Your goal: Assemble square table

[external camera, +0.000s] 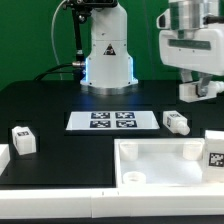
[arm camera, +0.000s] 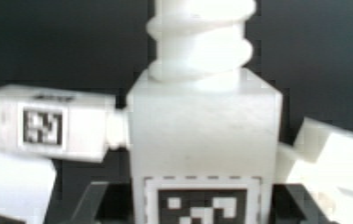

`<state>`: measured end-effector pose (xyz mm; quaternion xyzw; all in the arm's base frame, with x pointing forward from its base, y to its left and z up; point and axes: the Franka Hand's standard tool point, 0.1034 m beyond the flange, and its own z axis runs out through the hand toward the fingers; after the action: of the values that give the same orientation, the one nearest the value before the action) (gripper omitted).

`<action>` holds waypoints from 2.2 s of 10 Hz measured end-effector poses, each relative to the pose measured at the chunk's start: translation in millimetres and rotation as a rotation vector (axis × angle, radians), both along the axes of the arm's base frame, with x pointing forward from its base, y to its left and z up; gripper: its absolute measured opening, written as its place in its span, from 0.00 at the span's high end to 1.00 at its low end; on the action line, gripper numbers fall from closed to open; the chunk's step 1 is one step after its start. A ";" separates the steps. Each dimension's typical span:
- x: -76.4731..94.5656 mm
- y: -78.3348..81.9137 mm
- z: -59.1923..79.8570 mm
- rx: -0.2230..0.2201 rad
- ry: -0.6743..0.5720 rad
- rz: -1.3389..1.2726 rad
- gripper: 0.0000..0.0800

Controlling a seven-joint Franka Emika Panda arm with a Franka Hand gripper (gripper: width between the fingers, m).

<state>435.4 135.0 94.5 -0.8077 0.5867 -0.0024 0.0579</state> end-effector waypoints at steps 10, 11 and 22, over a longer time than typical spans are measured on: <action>-4.3 -75.4 -39.8 -0.236 -0.136 0.711 0.64; -5.5 -85.9 -41.9 -0.265 -0.141 0.803 0.64; -21.3 -119.6 -80.3 -0.220 -0.051 1.313 0.64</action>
Offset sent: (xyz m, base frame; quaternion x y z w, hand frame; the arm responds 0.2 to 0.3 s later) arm 0.0000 0.0000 0.0000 0.0000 0.0000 0.1296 0.9916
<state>414.1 15.4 14.2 -0.9982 -0.0321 -0.0459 -0.0215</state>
